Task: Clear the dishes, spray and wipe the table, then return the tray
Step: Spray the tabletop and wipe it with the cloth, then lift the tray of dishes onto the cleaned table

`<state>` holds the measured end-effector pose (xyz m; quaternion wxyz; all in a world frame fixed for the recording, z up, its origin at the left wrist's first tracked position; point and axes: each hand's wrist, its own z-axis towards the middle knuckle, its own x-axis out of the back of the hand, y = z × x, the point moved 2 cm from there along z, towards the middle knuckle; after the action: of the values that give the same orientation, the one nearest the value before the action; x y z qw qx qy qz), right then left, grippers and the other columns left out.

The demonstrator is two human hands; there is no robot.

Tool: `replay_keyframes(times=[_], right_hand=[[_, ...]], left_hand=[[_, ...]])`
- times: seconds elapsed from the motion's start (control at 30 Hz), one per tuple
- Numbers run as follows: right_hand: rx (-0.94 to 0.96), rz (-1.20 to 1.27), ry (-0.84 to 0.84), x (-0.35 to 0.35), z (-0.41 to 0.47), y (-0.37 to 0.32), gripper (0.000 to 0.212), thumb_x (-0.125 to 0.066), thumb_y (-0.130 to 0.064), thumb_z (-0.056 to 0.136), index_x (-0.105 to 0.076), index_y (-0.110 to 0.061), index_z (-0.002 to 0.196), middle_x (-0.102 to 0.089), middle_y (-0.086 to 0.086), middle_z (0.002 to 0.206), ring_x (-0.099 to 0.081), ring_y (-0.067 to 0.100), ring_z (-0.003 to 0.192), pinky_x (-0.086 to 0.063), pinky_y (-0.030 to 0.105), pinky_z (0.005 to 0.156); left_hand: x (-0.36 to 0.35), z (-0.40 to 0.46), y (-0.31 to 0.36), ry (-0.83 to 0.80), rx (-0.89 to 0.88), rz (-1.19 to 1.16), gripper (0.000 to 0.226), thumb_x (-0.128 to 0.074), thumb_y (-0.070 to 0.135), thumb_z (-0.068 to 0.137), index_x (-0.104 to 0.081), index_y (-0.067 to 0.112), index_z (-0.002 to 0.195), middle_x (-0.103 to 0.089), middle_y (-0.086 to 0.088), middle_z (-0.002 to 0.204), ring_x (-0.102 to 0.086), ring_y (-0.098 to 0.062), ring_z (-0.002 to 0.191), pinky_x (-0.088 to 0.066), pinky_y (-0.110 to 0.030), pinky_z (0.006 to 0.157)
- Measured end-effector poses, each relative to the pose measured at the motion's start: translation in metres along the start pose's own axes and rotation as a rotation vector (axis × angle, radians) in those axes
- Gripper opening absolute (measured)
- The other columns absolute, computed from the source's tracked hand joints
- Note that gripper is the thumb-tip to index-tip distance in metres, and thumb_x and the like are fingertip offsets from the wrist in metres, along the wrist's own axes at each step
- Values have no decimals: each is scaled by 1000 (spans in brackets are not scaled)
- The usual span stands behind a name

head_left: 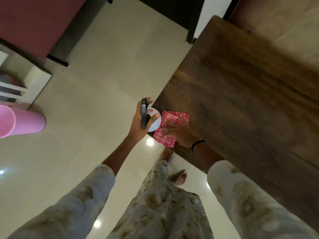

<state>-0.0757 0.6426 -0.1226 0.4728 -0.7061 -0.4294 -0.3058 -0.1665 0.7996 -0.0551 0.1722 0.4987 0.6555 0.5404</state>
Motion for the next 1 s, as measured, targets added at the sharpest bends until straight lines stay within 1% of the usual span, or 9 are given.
replay_keyframes(times=[0.1, 0.2, 0.3, 0.43, 0.53, 0.67, 0.8, 0.9, 1.0], right_hand=[[-35, 6, -46, 19, 0, -17, 39, -55, -17, 94, -54, -12, 133, -40, 8, 149, -23, 32, 144, -5, 55, 118], [-101, 160, 48, 33, -13, -19, 36, -63, -16, 88, -62, -4, 122, -56, 17, 134, -42, 37, 133, -15, 55, 116], [-212, 270, 143, 48, -38, -25, 36, -55, -21, 87, -65, -4, 118, -60, 16, 129, -48, 34, 128, -14, 45, 116], [-330, 270, 181, 64, -75, -36, 39, -51, -6, 91, -59, -15, 128, -50, 3, 141, -35, 17, 138, -4, 30, 116], [-424, 277, 206, 71, -106, -40, 48, -49, -1, 88, -57, -25, 129, -45, -8, 145, -32, 9, 138, -9, 32, 115], [-512, 306, 248, 74, -155, -38, 44, -49, -3, 90, -58, -26, 128, -44, -9, 146, -33, 10, 137, -13, 31, 114], [-599, 424, 386, 71, -223, -33, 36, -51, -7, 90, -65, -24, 118, -52, -6, 139, -44, 13, 131, -23, 35, 114], [-666, 437, 445, 66, -289, -32, 37, -49, -4, 91, -66, -23, 117, -53, -7, 138, -46, 11, 128, -21, 35, 115], [-725, 421, 489, 60, -361, -30, 37, -48, -3, 92, -66, -22, 118, -54, -7, 136, -48, 10, 127, -25, 28, 111]], left_hand=[[7, 9, -7, -40, -78, 71, 97, -73, 53, 66, -20, 17, 138, -33, -4, 141, -41, 2, 126, -44, -21, 101], [19, 4, -19, -52, -16, 127, 107, -80, 54, 57, -19, 20, 138, -30, -13, 147, -38, -18, 132, -43, -36, 104], [30, -17, -18, 46, 92, 163, 94, -81, 27, 68, -23, 10, 140, -36, -13, 144, -43, -24, 126, -41, -31, 99], [30, -54, -9, 128, 199, 111, 60, -68, 0, 79, -34, 4, 128, -45, -16, 130, -51, -28, 112, -48, -37, 92], [20, -80, 4, 78, 204, 139, 42, -63, -3, 82, -42, 4, 117, -54, -12, 115, -58, -29, 101, -50, -33, 83], [-13, -104, 37, -66, 156, 162, 32, -60, 2, 86, -43, 14, 110, -55, -6, 106, -56, -23, 98, -49, -38, 90], [-64, -126, 79, -141, 80, 108, 36, -53, 2, 90, -43, 5, 124, -53, -5, 108, -53, -20, 99, -47, -26, 86], [-110, -147, 114, -139, 40, 53, 25, -56, 0, 87, -51, 8, 110, -59, -3, 94, -60, -27, 95, -50, -14, 72], [-160, -171, 143, -226, -4, 79, 24, -57, 0, 87, -48, 10, 107, -60, -9, 96, -61, -26, 92, -51, -30, 79]])
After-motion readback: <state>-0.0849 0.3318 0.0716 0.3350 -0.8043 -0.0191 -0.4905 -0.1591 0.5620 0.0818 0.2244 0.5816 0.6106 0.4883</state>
